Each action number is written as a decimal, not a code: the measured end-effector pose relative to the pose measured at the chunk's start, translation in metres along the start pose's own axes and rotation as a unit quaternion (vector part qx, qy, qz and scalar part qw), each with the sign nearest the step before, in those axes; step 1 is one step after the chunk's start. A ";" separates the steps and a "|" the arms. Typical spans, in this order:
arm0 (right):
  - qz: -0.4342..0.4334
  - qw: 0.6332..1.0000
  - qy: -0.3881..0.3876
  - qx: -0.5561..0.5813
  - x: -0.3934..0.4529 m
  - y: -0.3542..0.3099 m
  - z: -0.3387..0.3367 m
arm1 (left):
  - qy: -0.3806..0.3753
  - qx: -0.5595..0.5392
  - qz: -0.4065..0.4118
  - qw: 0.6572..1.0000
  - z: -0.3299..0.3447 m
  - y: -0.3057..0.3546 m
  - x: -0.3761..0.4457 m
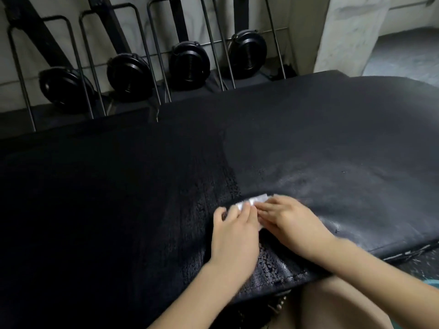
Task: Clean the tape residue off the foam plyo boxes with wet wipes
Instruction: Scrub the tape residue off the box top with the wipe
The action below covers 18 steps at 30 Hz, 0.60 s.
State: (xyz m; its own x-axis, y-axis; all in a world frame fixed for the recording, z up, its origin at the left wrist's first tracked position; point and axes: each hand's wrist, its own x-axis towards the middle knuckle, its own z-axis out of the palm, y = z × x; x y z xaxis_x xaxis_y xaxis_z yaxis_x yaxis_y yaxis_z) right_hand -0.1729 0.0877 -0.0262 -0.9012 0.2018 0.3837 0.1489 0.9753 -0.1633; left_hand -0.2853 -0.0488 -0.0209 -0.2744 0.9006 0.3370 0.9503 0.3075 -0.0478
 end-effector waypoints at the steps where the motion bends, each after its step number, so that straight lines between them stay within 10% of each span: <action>1: 0.006 1.000 -0.014 -0.011 0.015 0.011 0.007 | -0.011 0.005 -0.011 1.000 0.002 -0.006 0.015; 18: 0.032 0.999 -0.004 0.026 -0.020 0.003 -0.003 | -0.052 -0.062 0.041 0.996 -0.004 -0.001 -0.009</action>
State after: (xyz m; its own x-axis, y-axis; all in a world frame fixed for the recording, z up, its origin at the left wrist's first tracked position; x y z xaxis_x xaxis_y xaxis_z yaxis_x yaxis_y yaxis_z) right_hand -0.1530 0.0865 -0.0318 -0.8939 0.2622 0.3635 0.1851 0.9546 -0.2334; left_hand -0.2835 -0.0582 -0.0199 -0.2034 0.9499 0.2373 0.9791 0.1980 0.0468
